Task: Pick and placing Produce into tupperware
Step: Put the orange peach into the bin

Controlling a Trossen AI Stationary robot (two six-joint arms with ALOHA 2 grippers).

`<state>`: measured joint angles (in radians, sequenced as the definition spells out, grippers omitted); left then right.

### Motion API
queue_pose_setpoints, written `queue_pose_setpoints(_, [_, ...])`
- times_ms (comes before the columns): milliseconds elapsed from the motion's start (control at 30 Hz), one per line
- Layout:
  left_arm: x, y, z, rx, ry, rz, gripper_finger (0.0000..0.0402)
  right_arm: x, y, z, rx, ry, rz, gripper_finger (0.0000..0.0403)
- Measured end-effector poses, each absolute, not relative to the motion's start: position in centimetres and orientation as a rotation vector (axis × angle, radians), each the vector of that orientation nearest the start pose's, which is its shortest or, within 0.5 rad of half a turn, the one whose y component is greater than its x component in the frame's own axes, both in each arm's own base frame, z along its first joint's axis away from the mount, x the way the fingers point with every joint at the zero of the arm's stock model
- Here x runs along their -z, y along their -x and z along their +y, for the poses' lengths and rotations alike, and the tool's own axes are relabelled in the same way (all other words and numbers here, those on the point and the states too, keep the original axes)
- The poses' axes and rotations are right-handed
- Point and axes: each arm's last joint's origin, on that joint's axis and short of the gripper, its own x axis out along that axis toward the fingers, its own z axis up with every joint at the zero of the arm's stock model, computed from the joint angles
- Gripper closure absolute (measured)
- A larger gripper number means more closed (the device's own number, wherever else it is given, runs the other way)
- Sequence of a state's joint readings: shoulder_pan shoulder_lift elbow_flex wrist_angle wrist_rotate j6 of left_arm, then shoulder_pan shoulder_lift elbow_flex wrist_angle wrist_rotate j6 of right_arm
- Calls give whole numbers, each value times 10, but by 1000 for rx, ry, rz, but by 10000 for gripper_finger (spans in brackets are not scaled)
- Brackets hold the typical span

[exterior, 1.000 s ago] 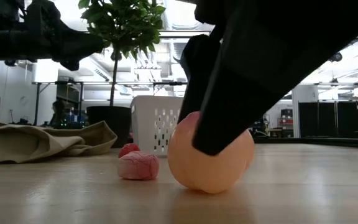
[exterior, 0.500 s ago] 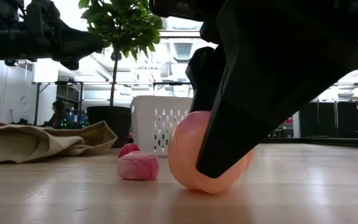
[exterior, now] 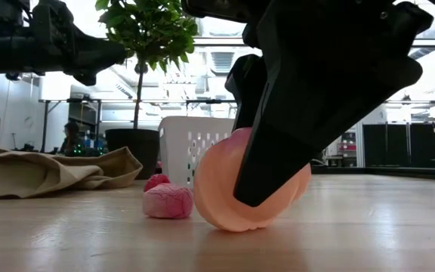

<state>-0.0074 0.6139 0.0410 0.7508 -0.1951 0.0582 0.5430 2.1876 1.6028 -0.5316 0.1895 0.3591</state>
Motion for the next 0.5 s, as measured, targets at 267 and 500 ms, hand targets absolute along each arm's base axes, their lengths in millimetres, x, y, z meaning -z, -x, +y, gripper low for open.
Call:
queue_pose_setpoints(267, [-190, -137, 5, -193, -40, -172, 297, -147, -390, 229, -128, 76, 1081, 186])
queue_pose_setpoints(500, [-190, -137, 5, -193, -40, -174, 297, -147, -390, 229, -128, 76, 1082, 186])
